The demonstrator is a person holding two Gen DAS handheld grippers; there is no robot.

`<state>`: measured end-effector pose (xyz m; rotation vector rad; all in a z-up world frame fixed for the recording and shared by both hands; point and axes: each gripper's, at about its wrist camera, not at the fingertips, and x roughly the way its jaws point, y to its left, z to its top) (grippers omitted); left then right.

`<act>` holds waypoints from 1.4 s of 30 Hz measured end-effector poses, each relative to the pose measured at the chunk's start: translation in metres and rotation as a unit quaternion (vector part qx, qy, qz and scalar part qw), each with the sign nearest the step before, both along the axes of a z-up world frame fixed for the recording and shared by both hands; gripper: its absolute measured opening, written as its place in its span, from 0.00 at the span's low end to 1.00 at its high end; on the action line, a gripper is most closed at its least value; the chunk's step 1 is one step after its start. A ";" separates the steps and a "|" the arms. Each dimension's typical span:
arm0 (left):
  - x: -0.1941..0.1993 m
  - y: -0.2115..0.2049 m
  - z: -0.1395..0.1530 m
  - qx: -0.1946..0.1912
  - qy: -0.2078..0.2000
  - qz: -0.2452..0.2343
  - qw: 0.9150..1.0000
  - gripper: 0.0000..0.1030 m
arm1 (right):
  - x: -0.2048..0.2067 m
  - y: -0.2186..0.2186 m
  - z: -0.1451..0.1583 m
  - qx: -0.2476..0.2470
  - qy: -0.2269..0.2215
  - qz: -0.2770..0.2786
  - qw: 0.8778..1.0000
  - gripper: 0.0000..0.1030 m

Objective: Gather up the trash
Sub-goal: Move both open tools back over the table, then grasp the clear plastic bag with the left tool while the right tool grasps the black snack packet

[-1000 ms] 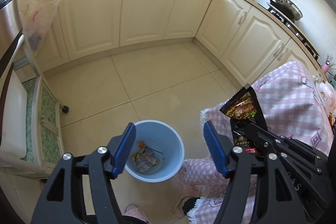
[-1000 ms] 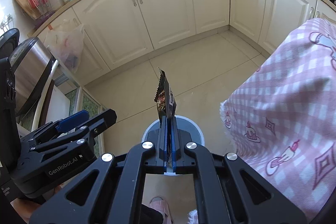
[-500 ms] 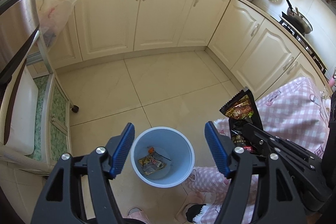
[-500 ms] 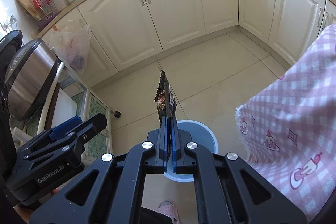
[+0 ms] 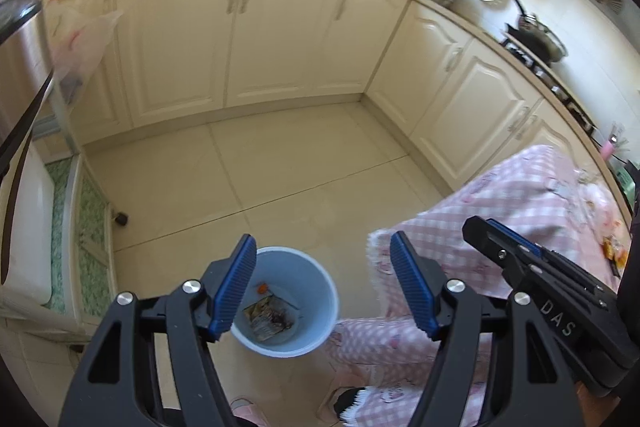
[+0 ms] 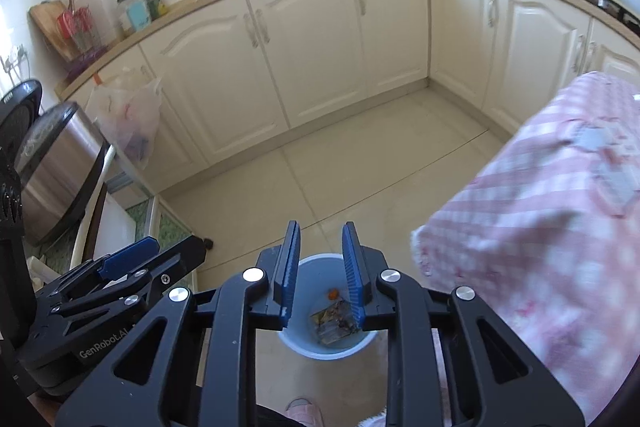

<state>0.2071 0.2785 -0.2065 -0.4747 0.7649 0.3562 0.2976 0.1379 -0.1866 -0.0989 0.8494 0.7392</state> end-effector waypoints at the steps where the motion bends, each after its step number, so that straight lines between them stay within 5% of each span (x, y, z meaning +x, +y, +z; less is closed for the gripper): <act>1: 0.002 -0.007 0.004 0.001 -0.003 -0.007 1.000 0.66 | -0.001 -0.013 0.007 0.003 -0.007 -0.008 1.000 0.21; 9: 0.024 -0.097 0.048 0.016 -0.040 -0.093 0.995 0.66 | -0.003 -0.107 0.052 0.023 -0.054 -0.075 0.995 0.25; 22: 0.089 -0.265 0.088 0.033 -0.066 -0.254 0.964 0.66 | 0.023 -0.302 0.075 0.013 -0.094 -0.232 0.968 0.34; 29: 0.137 -0.303 0.089 0.067 -0.070 -0.263 0.960 0.66 | 0.049 -0.353 0.069 0.007 -0.087 -0.266 0.960 0.38; 37: 0.191 -0.311 0.077 0.058 -0.053 -0.264 0.961 0.65 | 0.075 -0.394 0.060 -0.012 -0.084 -0.309 0.947 0.53; 42: 0.218 -0.318 0.069 0.048 -0.037 -0.275 0.960 0.38 | 0.098 -0.405 0.055 -0.019 -0.068 -0.323 0.944 0.69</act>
